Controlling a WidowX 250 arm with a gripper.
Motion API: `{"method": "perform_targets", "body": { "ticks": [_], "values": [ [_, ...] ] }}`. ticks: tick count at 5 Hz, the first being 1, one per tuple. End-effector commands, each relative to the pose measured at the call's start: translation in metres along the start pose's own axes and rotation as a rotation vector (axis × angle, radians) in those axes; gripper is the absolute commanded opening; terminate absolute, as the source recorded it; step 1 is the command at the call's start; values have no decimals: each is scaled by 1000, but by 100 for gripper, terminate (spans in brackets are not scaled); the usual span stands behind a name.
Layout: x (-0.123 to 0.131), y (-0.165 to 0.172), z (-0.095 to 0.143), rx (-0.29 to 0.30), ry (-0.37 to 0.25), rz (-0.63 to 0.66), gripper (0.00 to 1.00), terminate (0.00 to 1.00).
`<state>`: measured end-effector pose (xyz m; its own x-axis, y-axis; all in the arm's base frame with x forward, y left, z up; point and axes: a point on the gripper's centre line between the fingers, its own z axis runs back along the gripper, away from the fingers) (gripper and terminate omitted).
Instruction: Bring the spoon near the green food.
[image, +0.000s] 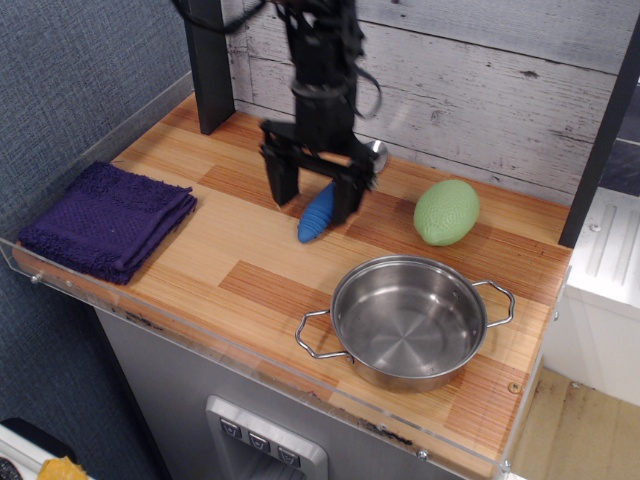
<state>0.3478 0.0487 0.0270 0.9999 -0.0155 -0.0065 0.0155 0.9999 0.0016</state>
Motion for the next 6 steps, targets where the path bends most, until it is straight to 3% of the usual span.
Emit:
{"method": "perform_targets", "body": {
  "ticks": [1,2,3,6],
  "values": [
    [-45,28,79,-9,-138,58,100,0],
    [-73,35,93,44,-169,31,100,0],
    [-84,35,93,95,-168,-20,100,0],
    [-84,40,84,91,-123,-10,100,0]
  ]
}}
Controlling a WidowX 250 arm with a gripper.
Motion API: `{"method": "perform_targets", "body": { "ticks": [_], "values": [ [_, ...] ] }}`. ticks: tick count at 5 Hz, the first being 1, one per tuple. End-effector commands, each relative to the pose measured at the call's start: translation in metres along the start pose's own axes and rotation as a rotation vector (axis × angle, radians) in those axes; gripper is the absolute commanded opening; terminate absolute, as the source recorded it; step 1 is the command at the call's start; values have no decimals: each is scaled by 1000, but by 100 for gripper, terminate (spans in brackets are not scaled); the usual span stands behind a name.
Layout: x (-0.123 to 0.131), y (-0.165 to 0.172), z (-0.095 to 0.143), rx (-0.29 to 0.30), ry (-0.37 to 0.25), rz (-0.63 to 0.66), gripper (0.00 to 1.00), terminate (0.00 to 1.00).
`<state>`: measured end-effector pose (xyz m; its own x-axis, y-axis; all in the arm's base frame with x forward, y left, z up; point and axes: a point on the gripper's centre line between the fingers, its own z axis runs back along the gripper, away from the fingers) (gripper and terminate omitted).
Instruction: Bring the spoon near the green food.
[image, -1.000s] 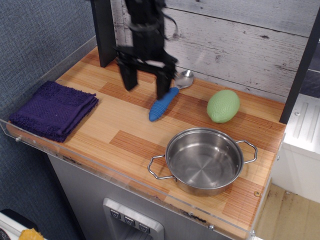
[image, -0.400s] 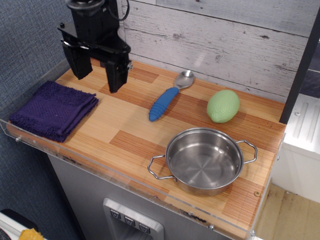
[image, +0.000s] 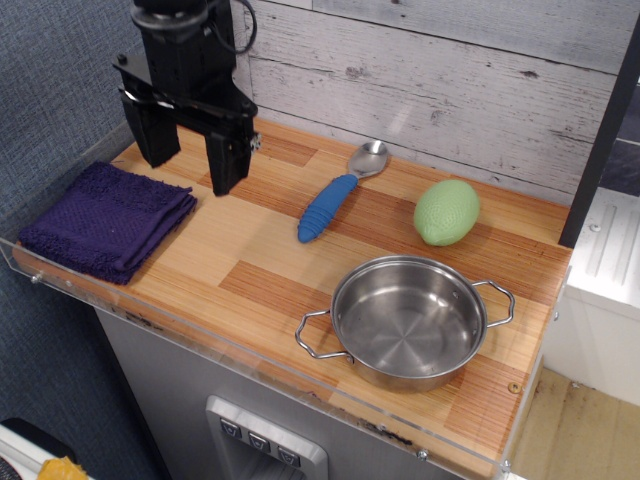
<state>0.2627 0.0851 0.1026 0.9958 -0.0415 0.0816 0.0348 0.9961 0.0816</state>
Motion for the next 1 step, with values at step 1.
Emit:
{"method": "perform_targets", "body": {
  "ticks": [1],
  "values": [
    [3,6,9,13,-34,13,100,100]
  ]
}}
